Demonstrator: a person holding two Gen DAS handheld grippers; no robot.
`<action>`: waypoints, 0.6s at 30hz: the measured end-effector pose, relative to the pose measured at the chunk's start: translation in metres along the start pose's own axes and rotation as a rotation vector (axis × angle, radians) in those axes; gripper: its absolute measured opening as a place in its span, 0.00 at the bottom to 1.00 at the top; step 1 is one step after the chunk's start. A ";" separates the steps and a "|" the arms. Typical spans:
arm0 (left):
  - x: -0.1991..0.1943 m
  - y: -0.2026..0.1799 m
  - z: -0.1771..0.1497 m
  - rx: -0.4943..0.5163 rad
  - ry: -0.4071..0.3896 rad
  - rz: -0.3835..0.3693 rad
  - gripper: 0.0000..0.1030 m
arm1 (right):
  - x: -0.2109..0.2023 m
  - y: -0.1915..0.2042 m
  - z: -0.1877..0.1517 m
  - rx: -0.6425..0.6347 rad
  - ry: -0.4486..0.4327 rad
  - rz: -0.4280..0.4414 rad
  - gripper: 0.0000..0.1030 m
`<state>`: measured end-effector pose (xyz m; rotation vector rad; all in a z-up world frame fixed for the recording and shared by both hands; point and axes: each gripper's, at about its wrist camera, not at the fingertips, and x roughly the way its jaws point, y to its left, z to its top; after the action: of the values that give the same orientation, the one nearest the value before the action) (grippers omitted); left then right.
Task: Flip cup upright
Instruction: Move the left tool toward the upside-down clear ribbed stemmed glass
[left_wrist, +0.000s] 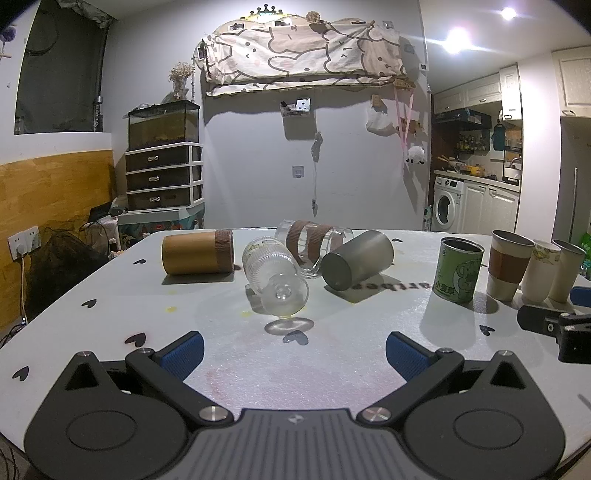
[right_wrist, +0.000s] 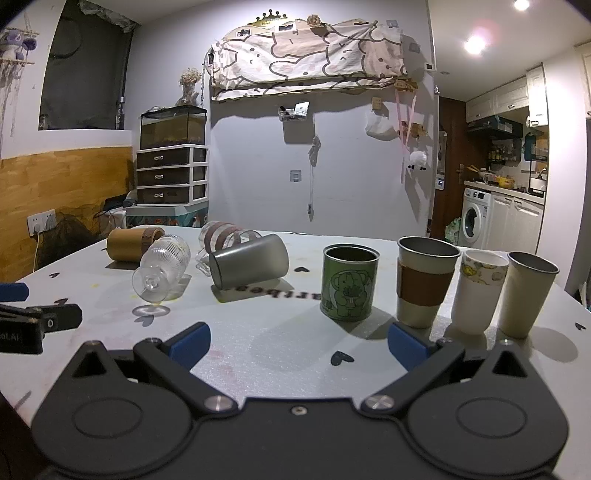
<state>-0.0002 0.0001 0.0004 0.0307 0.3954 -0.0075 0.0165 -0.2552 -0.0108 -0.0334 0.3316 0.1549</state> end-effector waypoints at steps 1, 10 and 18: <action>0.000 0.000 0.000 0.000 0.000 0.000 1.00 | 0.000 0.000 0.000 0.000 0.000 0.000 1.00; 0.000 0.000 0.000 -0.001 0.000 0.001 1.00 | -0.002 0.003 0.001 -0.001 0.000 0.000 1.00; 0.000 0.000 0.000 -0.001 0.001 0.000 1.00 | -0.001 -0.001 -0.001 0.000 0.000 0.001 1.00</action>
<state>-0.0001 0.0002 0.0004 0.0299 0.3961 -0.0072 0.0159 -0.2563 -0.0111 -0.0335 0.3315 0.1562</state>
